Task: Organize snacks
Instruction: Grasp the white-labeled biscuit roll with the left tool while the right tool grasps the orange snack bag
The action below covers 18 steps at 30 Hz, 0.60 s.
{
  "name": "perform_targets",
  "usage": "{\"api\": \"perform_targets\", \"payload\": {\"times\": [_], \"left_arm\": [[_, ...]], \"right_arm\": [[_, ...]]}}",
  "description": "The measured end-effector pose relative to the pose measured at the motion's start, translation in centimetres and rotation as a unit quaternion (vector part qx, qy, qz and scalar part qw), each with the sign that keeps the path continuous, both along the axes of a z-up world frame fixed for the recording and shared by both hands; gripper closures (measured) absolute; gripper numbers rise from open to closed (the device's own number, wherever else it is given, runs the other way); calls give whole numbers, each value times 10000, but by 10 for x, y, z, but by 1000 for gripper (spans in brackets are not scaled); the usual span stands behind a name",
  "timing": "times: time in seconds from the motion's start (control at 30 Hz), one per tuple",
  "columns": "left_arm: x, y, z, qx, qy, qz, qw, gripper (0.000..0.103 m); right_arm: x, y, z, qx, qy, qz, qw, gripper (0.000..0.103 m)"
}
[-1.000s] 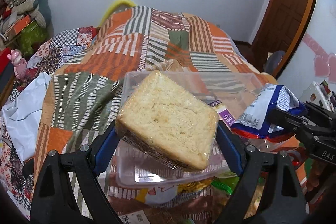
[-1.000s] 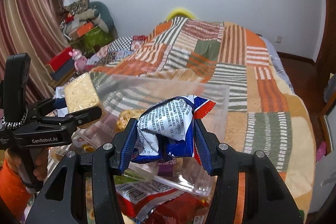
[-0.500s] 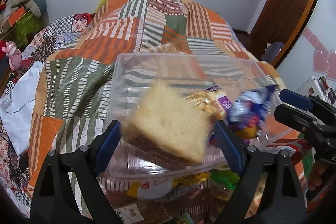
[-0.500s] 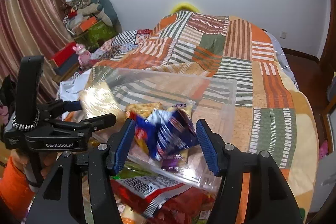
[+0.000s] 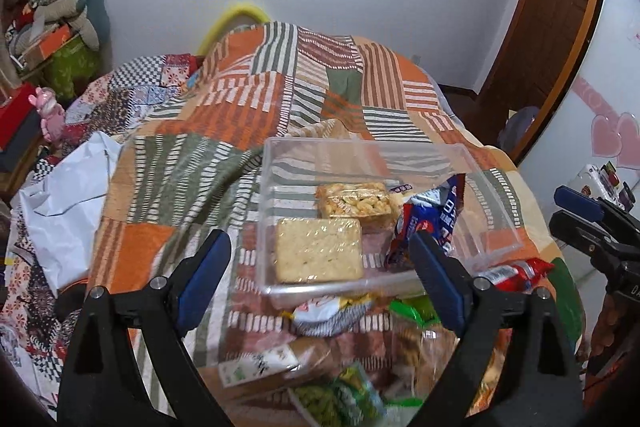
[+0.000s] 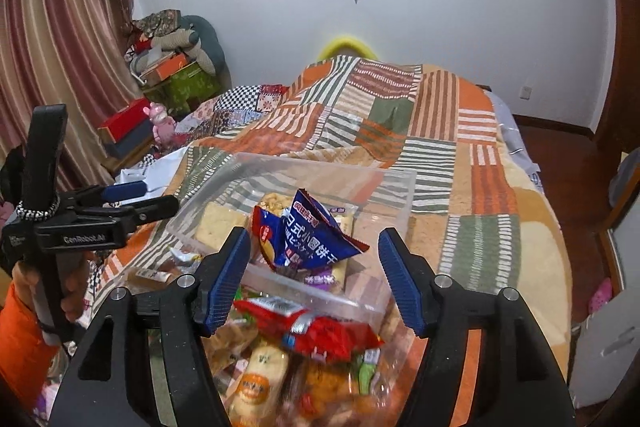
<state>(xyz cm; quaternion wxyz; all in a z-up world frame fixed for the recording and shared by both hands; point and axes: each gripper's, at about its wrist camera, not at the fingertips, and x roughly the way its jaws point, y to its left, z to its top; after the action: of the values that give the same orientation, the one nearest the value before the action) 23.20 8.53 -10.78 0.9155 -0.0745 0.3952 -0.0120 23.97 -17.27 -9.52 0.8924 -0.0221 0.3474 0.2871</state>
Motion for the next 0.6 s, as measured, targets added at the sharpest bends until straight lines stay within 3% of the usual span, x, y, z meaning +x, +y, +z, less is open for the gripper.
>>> {"api": "perform_targets", "payload": {"times": [0.3,0.6], "left_arm": [[-41,10,-1,94,4,110,9999,7],[-57,37,-54,-11,673,284,9973,7]], "right_arm": [[-25,-21,-2,45,-22,-146,9999,36],[-40,-35,-28,-102,290,-237,9992,36]]}}
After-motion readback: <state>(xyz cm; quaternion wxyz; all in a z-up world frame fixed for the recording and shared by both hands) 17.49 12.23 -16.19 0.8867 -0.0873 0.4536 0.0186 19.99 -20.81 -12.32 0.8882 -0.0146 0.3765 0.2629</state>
